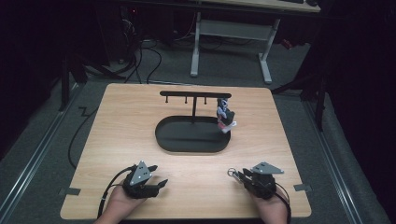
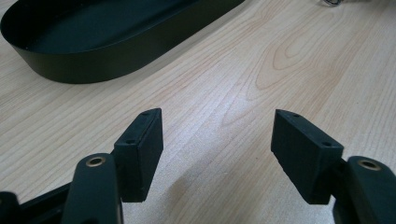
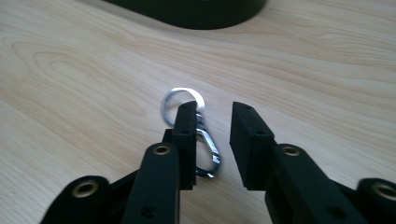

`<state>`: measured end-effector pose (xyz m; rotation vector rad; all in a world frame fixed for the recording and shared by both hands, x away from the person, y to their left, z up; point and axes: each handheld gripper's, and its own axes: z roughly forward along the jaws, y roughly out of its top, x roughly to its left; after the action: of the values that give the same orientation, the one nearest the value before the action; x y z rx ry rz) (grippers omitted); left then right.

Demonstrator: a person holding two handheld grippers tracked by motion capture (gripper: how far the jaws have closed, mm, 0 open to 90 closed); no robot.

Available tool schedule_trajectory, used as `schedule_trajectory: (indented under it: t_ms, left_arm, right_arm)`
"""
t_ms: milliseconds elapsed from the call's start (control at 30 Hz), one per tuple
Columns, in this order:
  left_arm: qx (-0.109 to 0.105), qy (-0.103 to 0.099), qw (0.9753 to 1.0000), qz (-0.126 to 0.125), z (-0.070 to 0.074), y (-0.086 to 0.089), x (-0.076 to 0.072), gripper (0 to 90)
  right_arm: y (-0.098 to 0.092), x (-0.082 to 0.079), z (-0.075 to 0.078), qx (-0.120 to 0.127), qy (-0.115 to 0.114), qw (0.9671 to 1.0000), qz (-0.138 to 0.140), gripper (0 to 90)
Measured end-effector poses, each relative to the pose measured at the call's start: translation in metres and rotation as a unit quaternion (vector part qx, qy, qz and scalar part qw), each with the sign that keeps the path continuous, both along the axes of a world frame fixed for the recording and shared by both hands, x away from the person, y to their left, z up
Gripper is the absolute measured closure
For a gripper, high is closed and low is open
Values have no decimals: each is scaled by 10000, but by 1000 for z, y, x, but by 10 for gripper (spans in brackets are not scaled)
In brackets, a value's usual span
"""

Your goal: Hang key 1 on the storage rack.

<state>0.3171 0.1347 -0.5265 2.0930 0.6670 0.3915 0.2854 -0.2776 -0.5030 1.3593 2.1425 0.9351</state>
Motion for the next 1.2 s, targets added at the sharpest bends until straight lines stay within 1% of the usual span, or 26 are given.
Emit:
schedule_trajectory:
  t_ms: [33,100,167,233,267,300,333,367,400,467,500,533,600,633,667,700,733,867,900,933,967,1000,1033,1100,1133,1200]
  left_arm:
    - [13,9,10000,-9,0,0,0,349]
    - [-5,7,10000,-14,0,0,1,349]
    - [0,16,10000,-17,0,0,1,349]
    - [1,13,10000,-21,0,-1,1,349]
    - [-10,10,10000,-21,0,-1,1,349]
    - [-21,7,10000,-24,0,-1,1,349]
    - [-22,5,10000,-27,0,-1,1,349]
    - [-20,-2,10000,-25,0,-1,0,349]
    - [-17,-4,10000,-27,0,-1,0,349]
    - [-18,-2,10000,-32,0,0,1,349]
    - [-20,-1,10000,-36,0,-1,0,349]
    - [-16,4,10000,-46,0,-1,1,349]
    - [-2,12,10000,-64,0,-1,0,349]
    - [-5,13,10000,-70,0,-1,0,349]
    - [-15,7,10000,-70,0,-1,0,349]
    - [-24,1,10000,-69,1,-1,0,349]
    - [-30,-2,10000,-70,1,0,0,349]
    - [-31,-10,10000,-65,1,0,0,349]
    - [-33,-10,10000,-65,1,0,0,349]
    - [-30,-6,10000,-67,1,0,1,349]
    - [-26,-6,10000,-72,1,0,1,349]
    - [-25,-6,10000,-76,0,-1,1,349]
    - [-18,-3,10000,-82,0,-1,1,349]
    - [-17,-5,10000,-87,0,-1,1,349]
    - [-16,-7,10000,-89,0,-1,1,349]
    - [-8,-2,10000,-95,0,-1,1,349]
  right_arm:
    - [-5,-1,0,5,-47,10000,-27,706]
    - [-12,-5,-3,43,-49,10000,-62,691]
    - [-11,-8,-6,-38,-29,10000,63,677]
    - [-4,-9,-9,-198,-54,9995,238,677]
    - [1,-9,-11,-326,-73,9989,322,678]
    - [4,-8,-12,-371,-54,9987,353,681]
    - [7,-7,-15,-494,-57,9979,413,689]
    - [9,-6,-16,-555,-48,9975,438,692]
    - [11,-7,-18,-652,-91,9966,495,699]
    - [12,-5,-20,-746,-81,9959,501,711]
    - [11,-5,-21,-715,-121,9960,526,711]
    - [10,-5,-22,-645,-111,9967,487,716]
    - [10,-3,-23,-558,-99,9971,509,773]
    - [11,-3,-23,-572,-141,9969,517,794]
    - [12,-3,-23,-577,-107,9970,495,840]
    - [13,-2,-23,-579,-96,9970,498,849]
    - [15,-3,-22,-633,-73,9969,453,853]
    - [17,-2,-20,-665,12,9967,457,856]
    - [16,-2,-19,-633,35,9970,450,856]
    - [15,-2,-18,-469,67,9979,441,855]
    - [14,-2,-18,-404,88,9982,432,855]
    - [13,-3,-16,-241,113,9988,419,854]
    - [12,-3,-15,-164,106,9990,410,854]
    - [11,-3,-13,-125,113,9992,373,854]
    - [10,-3,-13,-154,102,9992,357,854]
    - [10,-3,-12,-200,152,9991,332,854]
